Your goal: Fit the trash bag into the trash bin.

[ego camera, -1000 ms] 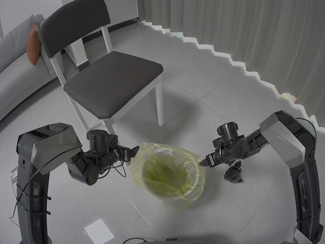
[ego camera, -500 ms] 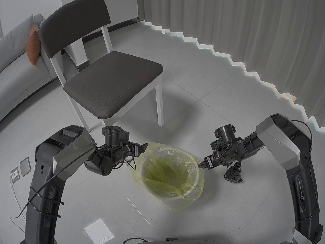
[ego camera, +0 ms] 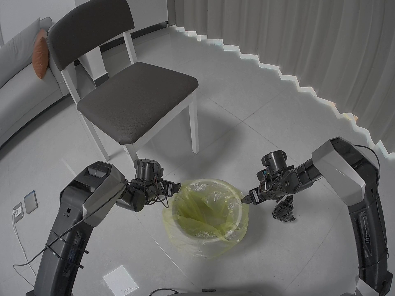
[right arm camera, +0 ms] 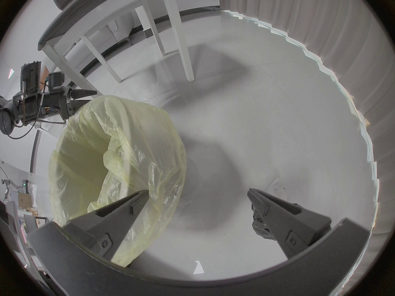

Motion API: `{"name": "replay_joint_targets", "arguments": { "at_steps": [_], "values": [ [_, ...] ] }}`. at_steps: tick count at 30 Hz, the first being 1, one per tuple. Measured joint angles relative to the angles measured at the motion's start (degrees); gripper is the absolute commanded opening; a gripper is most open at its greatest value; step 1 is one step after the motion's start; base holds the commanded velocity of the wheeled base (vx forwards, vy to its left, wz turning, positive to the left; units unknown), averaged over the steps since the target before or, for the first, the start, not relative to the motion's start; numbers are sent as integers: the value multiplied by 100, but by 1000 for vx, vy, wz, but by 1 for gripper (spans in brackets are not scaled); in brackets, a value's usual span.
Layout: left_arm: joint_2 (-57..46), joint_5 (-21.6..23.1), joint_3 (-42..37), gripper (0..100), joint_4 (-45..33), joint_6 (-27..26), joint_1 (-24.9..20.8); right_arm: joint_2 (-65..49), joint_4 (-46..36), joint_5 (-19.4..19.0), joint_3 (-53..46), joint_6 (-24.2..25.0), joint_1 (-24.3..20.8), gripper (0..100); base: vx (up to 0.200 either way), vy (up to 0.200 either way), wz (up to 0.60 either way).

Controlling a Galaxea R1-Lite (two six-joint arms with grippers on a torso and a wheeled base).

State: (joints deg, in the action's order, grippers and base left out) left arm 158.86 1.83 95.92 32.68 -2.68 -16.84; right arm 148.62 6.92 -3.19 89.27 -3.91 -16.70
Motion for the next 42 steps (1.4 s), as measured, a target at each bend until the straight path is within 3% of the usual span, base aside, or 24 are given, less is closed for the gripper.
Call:
{"name": "replay_joint_targets", "arguments": {
  "at_steps": [9, 25, 33, 42],
  "values": [
    [-91, 20, -135, 100, -20, 66, 96, 26, -116, 0, 48, 1, 17, 100, 0, 0, 0],
    [-1794, 187, -2453, 100, 1056, 468, 251, -529, -162, -6, -374, 39, 138, 100, 0, 0, 0],
    [-2311, 219, -3440, 100, 1932, 713, 236, -901, -160, -13, -857, 4, 621, 100, 0, 0, 0],
    [-2712, 720, -4201, 100, 2898, 941, 218, -953, -118, -48, -914, -51, 1200, 100, -67, 0, 0]
  ]
}}
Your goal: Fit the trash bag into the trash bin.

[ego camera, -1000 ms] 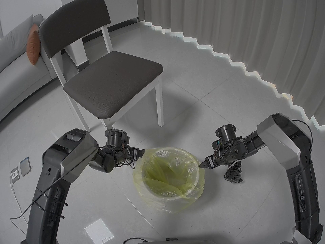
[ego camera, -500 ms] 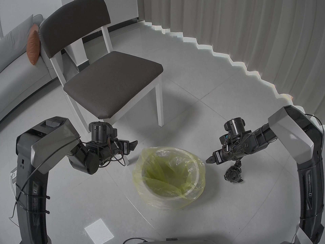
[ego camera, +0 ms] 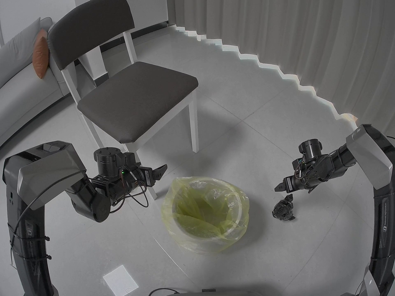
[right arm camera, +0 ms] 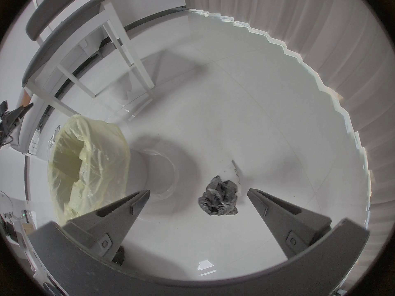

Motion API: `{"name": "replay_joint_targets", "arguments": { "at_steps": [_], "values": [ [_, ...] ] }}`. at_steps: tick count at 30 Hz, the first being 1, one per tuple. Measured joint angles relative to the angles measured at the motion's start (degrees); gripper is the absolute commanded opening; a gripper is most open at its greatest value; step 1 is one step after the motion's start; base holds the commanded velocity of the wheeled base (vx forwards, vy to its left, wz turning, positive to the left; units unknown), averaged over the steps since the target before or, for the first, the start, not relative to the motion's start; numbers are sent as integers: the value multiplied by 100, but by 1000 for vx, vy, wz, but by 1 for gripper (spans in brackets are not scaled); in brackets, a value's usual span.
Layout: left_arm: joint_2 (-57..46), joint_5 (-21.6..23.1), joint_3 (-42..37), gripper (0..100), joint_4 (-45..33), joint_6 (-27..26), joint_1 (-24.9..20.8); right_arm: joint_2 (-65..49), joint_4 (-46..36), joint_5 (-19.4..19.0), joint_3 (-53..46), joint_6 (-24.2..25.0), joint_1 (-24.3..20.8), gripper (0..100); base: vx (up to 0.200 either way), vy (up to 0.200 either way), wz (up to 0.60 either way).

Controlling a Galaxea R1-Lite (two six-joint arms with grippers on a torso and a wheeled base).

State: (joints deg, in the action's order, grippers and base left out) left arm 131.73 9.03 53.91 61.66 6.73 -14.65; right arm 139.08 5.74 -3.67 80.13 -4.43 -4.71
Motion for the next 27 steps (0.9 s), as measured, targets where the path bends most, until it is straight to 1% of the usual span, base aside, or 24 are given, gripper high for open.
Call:
{"name": "replay_joint_targets", "arguments": {
  "at_steps": [2, 6, 16, 21, 23, 25, 27],
  "values": [
    [-37, 11, -44, 100, 169, 46, 0, 66, 6, -2, 112, -15, 61, 100, 0, 0, 0],
    [-76, 13, -85, 100, 258, 132, -1, 299, -2, -5, 438, -20, 118, 100, 0, 0, 0],
    [-89, -22, -135, 100, 373, 187, -63, 1136, -167, 22, 1684, -35, 204, 100, 0, 0, 0],
    [-41, -30, -210, 100, 540, 183, -89, 1630, -683, 34, 2709, -28, 229, 100, 0, 0, 0],
    [-17, -34, -280, 100, 666, 180, -98, 1858, -1096, 39, 3048, -30, 243, 100, 0, 0, 0],
    [7, -39, -363, 100, 783, 180, -94, 2076, -1397, 41, 3238, -44, 269, 100, 0, 0, 0],
    [27, -41, -446, 100, 884, 180, -94, 2282, -1513, 44, 3349, -74, 308, 100, 0, 0, 0]
  ]
}}
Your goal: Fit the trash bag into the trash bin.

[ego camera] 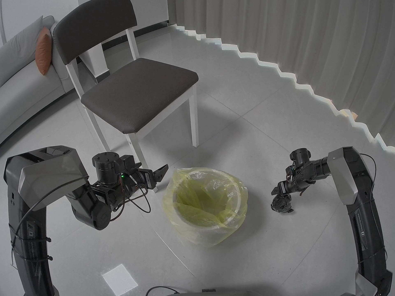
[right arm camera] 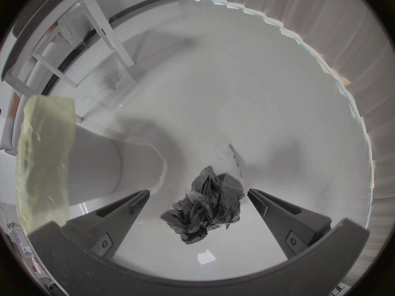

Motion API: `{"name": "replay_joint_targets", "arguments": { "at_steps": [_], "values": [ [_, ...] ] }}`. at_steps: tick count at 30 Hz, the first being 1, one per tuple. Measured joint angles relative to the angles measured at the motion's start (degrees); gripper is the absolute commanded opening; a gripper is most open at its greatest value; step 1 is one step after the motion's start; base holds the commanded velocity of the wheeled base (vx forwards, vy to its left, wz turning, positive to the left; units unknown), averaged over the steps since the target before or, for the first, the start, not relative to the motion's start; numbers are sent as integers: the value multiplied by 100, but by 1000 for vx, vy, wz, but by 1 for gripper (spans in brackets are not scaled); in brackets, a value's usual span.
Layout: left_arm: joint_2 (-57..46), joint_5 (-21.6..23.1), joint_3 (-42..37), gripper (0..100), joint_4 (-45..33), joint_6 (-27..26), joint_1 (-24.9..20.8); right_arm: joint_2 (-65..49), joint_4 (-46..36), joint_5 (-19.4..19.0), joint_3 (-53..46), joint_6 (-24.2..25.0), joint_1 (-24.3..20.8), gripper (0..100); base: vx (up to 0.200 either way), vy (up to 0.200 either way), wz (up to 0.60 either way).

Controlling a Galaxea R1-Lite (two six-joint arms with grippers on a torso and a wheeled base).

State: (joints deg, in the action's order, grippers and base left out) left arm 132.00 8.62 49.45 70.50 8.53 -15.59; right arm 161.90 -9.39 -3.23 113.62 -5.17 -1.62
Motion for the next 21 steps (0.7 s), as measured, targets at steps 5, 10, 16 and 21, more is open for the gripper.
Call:
{"name": "replay_joint_targets", "arguments": {
  "at_steps": [5, 10, 16, 21],
  "values": [
    [30, -2, -89, 100, 77, -2, 7, 276, -22, 0, 83, -11, 83, 100, 0, 0, 0],
    [44, -9, -133, 100, 88, -17, -4, 350, -5, -16, 99, -2, 111, 100, 0, 0, 0],
    [57, -9, -157, 100, 201, -30, -13, 375, 6, -18, 99, -29, 121, 100, 0, 0, 0],
    [83, -9, -162, 100, 222, -38, -15, 402, 35, -13, 99, -35, 118, 0, 0, 0, 0]
  ]
}}
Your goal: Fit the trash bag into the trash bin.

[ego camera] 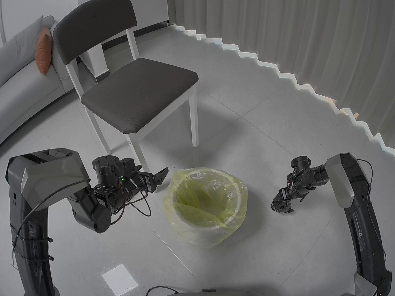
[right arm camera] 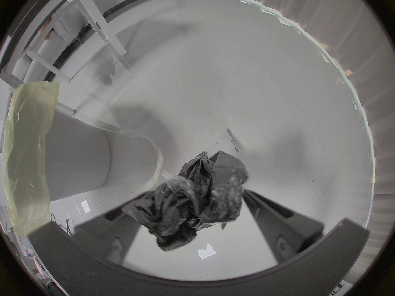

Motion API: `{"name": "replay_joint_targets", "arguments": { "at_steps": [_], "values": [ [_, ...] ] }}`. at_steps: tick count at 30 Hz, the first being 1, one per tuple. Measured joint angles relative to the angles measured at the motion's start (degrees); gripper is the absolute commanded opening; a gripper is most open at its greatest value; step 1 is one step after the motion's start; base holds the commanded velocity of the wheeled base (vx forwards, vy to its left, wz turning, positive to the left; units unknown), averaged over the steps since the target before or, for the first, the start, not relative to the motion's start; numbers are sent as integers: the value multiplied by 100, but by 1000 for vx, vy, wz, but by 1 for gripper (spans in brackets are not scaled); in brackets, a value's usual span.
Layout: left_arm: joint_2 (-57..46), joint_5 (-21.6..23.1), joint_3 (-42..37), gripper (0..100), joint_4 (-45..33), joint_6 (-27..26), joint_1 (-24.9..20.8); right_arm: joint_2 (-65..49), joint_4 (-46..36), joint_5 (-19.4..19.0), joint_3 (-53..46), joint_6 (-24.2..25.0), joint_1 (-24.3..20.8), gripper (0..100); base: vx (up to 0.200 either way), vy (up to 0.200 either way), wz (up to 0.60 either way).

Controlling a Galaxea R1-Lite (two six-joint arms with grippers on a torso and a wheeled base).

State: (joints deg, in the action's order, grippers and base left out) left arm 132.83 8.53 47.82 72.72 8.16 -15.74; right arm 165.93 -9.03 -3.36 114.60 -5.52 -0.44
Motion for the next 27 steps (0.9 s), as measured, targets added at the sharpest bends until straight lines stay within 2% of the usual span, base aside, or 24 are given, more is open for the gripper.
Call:
{"name": "replay_joint_targets", "arguments": {
  "at_steps": [10, 16, 22, 27],
  "values": [
    [20, 0, -1, 100, 23, -1, -18, -324, 74, -9, -18, 0, -50, 0, 0, 0, 0],
    [-5, -2, -107, 100, 179, -6, -22, -1204, 360, -66, -601, -2, -212, 0, 0, 0, 0],
    [-55, 0, -378, 100, 540, -4, -16, -2610, 1053, -119, -1819, -2, -713, 0, 0, 0, 0],
    [-91, 0, -631, 100, 866, -6, 6, -3773, 1705, -141, -2868, 2, -1552, 0, 0, 0, 0]
  ]
}}
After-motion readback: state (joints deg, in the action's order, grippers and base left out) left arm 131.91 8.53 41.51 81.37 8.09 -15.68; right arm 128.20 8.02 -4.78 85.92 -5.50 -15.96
